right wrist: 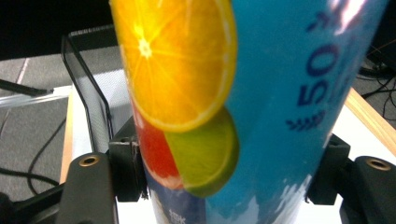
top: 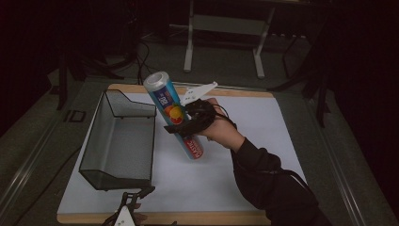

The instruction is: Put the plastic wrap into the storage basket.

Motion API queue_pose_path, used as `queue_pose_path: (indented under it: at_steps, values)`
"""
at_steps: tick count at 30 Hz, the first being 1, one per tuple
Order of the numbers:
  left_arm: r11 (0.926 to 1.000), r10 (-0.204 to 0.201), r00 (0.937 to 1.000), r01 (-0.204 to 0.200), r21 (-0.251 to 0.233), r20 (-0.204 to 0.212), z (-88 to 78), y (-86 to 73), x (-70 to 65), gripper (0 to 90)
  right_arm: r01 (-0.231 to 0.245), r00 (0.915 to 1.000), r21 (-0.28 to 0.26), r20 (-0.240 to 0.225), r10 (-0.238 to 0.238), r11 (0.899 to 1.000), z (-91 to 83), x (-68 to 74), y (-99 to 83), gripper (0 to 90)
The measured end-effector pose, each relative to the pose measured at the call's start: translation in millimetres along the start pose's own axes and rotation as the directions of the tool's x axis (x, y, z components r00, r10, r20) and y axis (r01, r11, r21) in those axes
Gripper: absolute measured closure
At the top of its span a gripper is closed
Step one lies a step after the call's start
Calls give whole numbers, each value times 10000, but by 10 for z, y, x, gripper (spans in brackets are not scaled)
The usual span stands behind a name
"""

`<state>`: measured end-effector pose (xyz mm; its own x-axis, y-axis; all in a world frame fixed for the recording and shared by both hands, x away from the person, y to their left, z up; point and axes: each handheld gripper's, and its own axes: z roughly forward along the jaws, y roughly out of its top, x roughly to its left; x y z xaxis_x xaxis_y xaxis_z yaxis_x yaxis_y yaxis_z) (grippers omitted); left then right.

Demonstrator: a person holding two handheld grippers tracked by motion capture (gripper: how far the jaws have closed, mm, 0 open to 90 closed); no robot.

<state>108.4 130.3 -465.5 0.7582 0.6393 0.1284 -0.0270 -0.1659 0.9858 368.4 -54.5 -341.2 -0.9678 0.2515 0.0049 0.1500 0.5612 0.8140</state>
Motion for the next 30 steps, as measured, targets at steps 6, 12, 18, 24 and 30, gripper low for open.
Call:
queue_pose_path:
  at_steps: [6,12,18,24,30]
  values:
    - [10000,-48,10000,48,-80,20,-17,12,-4,17,-341,9992,-507,167,350,9981,99,55,132,315]
    - [9999,-106,9998,105,-77,-153,-37,17,-24,17,-1081,9941,-1051,-53,1081,9886,208,102,313,315]
    - [10000,-39,9989,38,-9,-463,-77,18,-33,17,-1211,9922,-1297,151,1241,9841,320,196,520,315]
    - [10000,-65,9950,69,30,-992,-120,20,-32,17,-1811,9831,-1775,-52,1831,9673,425,261,670,315]
    - [9999,101,9930,-88,115,-1179,-140,19,-52,17,-2542,9663,-2054,-125,2571,9451,585,290,759,315]
